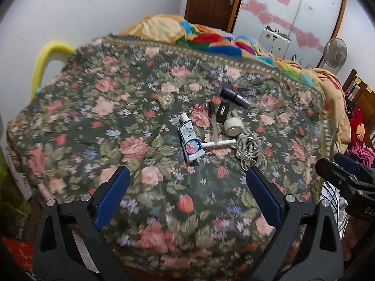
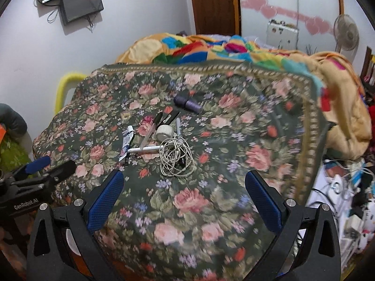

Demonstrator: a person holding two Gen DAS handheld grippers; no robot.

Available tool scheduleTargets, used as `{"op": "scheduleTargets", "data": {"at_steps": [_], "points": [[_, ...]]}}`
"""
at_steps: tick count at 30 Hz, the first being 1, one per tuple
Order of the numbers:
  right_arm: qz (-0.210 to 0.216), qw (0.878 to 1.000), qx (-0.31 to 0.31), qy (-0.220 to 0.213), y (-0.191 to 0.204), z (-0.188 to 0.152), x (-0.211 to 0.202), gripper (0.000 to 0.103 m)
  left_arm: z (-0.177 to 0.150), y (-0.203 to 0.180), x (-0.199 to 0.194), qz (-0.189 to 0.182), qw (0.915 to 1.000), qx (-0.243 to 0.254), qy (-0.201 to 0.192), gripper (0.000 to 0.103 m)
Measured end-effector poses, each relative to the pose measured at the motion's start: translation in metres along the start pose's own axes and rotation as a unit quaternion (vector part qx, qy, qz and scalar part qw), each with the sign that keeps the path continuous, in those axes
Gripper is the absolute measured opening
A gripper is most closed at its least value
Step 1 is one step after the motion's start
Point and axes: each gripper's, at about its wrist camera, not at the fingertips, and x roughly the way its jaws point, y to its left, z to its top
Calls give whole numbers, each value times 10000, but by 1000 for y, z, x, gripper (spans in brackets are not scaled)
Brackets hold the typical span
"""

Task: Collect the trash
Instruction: 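Grasp the toothpaste tube with the left gripper while the right gripper grasps the white cable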

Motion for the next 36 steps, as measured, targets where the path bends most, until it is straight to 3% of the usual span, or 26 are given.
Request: {"op": "scheduleTargets", "data": {"at_steps": [5, 10, 14, 18, 19, 22, 25, 29, 36], "points": [[255, 9992, 192, 232, -7, 9, 47, 89, 10, 4, 49, -72, 9998, -34, 178, 86], [336, 9983, 197, 434, -9, 15, 87, 70, 25, 5, 93, -154, 9994, -97, 301, 71], [435, 9971, 269, 568, -12, 19, 113, 59, 32, 6, 119, -145, 9988, -169, 426, 57], [523, 9951, 349, 762, -14, 19, 133, 44, 35, 12, 142, -366, 9965, -394, 647, 35], [540, 9947, 381, 790, -15, 19, 136, 37, 35, 14, 145, -389, 9961, -454, 651, 34], [638, 9925, 503, 919, -19, 15, 141, 20, 36, 14, 145, -335, 9967, -451, 585, 30], [639, 9921, 582, 913, -21, 12, 142, 10, 35, 12, 145, -268, 9975, -371, 544, 26], [463, 9941, 515, 830, -21, 10, 132, 7, 34, 9, 139, -110, 9984, -188, 520, 26], [218, 9974, 393, 565, -20, 19, 96, 6, 38, 9, 90, -228, 9992, -169, 296, 26]]}}
